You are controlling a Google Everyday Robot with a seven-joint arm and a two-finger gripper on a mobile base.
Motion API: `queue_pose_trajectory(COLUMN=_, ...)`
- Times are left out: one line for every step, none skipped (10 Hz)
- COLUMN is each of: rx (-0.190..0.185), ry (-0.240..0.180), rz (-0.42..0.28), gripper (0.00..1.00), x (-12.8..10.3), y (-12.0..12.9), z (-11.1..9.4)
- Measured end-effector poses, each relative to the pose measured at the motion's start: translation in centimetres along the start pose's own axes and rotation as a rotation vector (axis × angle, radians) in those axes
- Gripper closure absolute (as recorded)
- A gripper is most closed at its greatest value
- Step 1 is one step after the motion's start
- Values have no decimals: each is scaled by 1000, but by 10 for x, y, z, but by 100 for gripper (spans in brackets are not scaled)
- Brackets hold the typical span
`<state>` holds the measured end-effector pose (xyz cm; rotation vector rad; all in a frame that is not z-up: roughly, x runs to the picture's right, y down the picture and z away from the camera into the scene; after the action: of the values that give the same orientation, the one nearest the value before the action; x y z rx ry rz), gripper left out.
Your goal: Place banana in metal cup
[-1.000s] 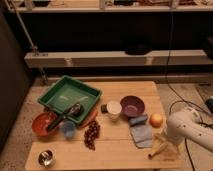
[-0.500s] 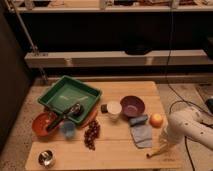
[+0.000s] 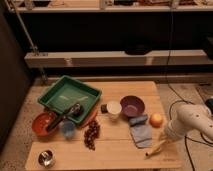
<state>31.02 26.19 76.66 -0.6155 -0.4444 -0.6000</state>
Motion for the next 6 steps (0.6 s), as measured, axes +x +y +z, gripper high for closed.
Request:
queue_pose_trajectory(rx=-1, ry=17, rz=-32, gripper=100, x=-10, y=-20, z=-22)
queue_pose_trajectory(rx=-2, ry=33, rz=-56, gripper=100, x=-17, y=-34, z=-40)
queue_pose_trajectory(rx=-1, ry=50, rz=-85, gripper=100, x=-26, y=-52, z=-59)
queue_pose_trajectory(rx=5, ry=77, rz=-126, gripper=100, x=-39, y=-76, z=-82)
queue_pose_trajectory(rx=12, ry=100, rz=-163, gripper=100, x=-53, y=-97, z=-102)
queue_pose_trajectory(rx=20, ry=119, rz=-191, gripper=100, x=-65, y=-114, z=-116)
